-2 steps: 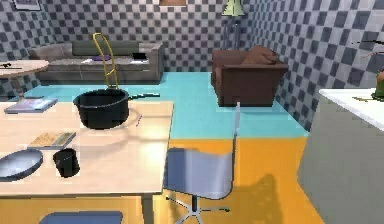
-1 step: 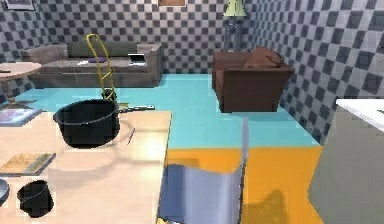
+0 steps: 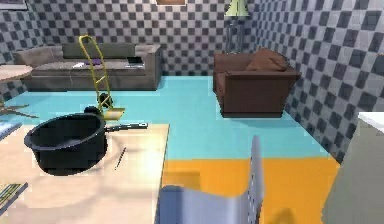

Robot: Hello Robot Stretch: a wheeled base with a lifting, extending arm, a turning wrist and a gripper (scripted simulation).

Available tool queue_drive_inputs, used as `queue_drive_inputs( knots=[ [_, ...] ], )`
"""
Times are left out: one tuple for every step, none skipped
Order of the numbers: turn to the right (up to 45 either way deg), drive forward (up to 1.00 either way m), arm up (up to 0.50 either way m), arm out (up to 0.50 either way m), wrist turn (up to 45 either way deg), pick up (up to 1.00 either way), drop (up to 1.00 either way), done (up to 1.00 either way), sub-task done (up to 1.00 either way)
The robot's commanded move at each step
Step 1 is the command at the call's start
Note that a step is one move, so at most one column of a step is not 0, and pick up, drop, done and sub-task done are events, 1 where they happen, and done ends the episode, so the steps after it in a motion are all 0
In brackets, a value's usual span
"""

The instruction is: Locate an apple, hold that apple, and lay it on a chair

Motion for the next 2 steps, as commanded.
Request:
queue_drive_inputs(
  knots=[
    [45.0, 0.0, 0.0, 0.0, 0.0, 0.0, 0.0, 0.0, 0.0],
    [45.0, 0.0, 0.0, 0.0, 0.0, 0.0, 0.0, 0.0, 0.0]
  ],
)
